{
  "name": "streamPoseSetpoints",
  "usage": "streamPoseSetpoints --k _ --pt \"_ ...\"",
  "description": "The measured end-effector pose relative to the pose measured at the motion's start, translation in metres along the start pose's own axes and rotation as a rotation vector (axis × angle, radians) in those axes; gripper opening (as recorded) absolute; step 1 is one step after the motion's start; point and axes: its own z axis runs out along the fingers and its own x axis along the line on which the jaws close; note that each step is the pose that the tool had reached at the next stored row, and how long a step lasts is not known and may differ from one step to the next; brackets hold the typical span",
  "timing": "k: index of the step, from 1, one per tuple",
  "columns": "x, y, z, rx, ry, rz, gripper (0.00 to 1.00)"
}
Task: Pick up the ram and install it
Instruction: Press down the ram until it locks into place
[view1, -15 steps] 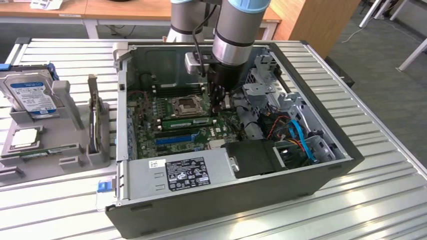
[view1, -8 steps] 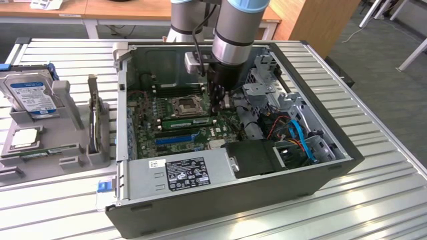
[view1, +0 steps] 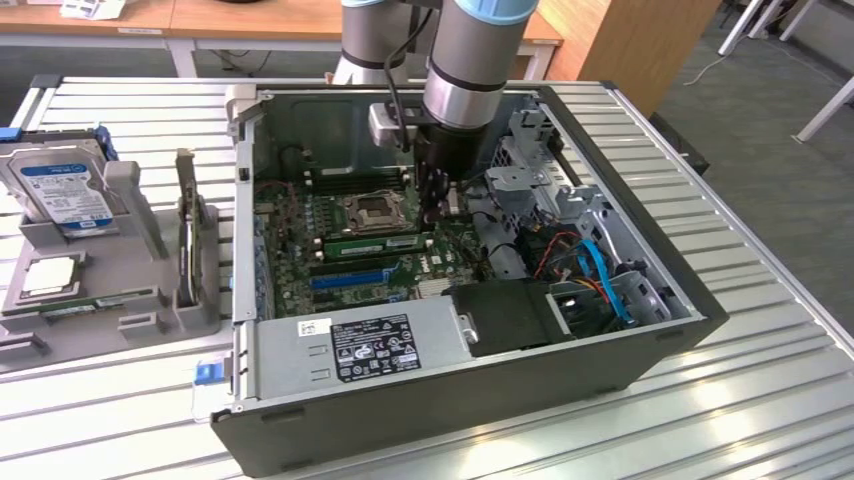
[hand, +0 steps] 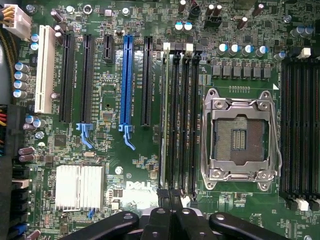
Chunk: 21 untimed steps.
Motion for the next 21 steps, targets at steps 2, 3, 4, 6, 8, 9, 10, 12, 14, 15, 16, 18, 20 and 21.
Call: streamPoseSetpoints --k 2,3,4,6,8,9,10,12,14,15,16,18,20,21 --pt "0.0 0.0 0.001 0.0 -0.0002 0.0 0.1" --pt "0.0 0.0 0.0015 0.0 -0.0001 0.0 0.1" --pt "0.0 -0.0001 0.002 0.0 -0.0001 0.0 0.1" --pt "0.0001 -0.0001 0.003 0.0 0.0 0.0 0.1" --pt "0.0001 -0.0001 0.0034 -0.0004 0.0003 0.0 0.1" --pt "0.0001 -0.0001 0.0036 -0.0006 0.0001 0.0 0.1" --pt "0.0001 -0.0001 0.0037 -0.0007 0.0 0.0 0.1" --pt "0.0001 -0.0001 0.0038 -0.0008 0.0 0.0 0.1" --pt "0.0001 -0.0002 0.0038 -0.0007 0.0 0.0 0.1" --pt "0.0001 -0.0002 0.0039 -0.0008 0.0 0.0 0.1" --pt "0.0 -0.0002 0.0044 -0.0006 -0.0004 0.0 0.1" --pt "0.0001 -0.0002 0.005 -0.0007 -0.0001 0.0 0.1" --pt "0.0001 -0.0002 0.0053 -0.0008 0.0001 0.0 0.1" --pt "0.0001 -0.0002 0.0053 -0.0008 0.0002 0.0 0.1"
